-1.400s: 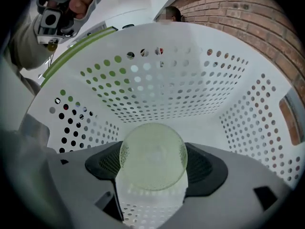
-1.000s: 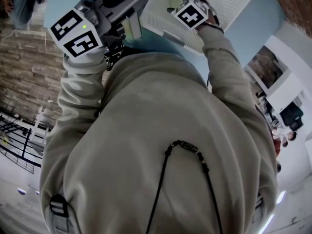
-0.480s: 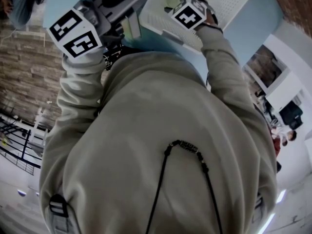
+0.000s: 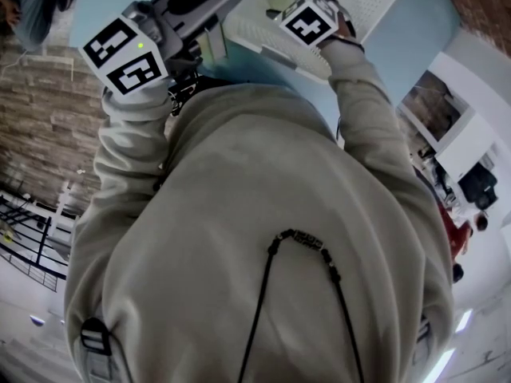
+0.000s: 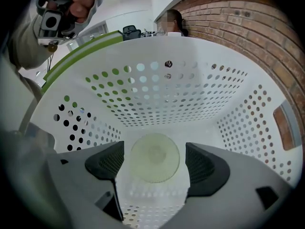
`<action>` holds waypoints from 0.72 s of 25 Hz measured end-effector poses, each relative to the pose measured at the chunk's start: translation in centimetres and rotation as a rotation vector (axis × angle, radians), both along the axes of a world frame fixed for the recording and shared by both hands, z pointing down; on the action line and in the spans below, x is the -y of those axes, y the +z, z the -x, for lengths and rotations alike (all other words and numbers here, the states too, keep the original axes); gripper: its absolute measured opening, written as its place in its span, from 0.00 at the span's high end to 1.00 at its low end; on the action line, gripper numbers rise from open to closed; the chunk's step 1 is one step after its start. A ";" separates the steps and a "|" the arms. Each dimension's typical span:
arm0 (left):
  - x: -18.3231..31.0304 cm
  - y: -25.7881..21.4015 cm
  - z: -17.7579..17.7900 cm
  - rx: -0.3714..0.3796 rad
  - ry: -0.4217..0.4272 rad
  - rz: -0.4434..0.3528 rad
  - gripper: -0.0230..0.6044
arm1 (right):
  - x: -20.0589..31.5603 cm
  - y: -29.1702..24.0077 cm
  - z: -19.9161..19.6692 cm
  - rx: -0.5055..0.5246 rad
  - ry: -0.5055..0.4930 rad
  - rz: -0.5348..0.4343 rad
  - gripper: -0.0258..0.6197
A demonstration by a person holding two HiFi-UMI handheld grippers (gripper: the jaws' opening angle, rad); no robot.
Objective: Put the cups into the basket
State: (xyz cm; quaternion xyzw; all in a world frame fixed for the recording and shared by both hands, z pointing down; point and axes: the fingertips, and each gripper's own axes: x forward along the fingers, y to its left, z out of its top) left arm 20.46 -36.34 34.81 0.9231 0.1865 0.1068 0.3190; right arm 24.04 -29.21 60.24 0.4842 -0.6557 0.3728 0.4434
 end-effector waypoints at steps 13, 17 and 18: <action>0.0 -0.5 0.6 -0.007 -0.005 -0.036 0.97 | 1.6 -5.6 -0.9 -0.051 0.035 -0.141 0.36; -1.9 -1.9 1.2 -0.029 0.023 -0.055 0.97 | 1.1 -9.8 0.4 -0.011 0.059 -0.249 0.45; -2.2 -2.2 1.2 -0.033 0.030 -0.059 0.97 | 1.0 -10.7 0.7 0.001 0.053 -0.280 0.58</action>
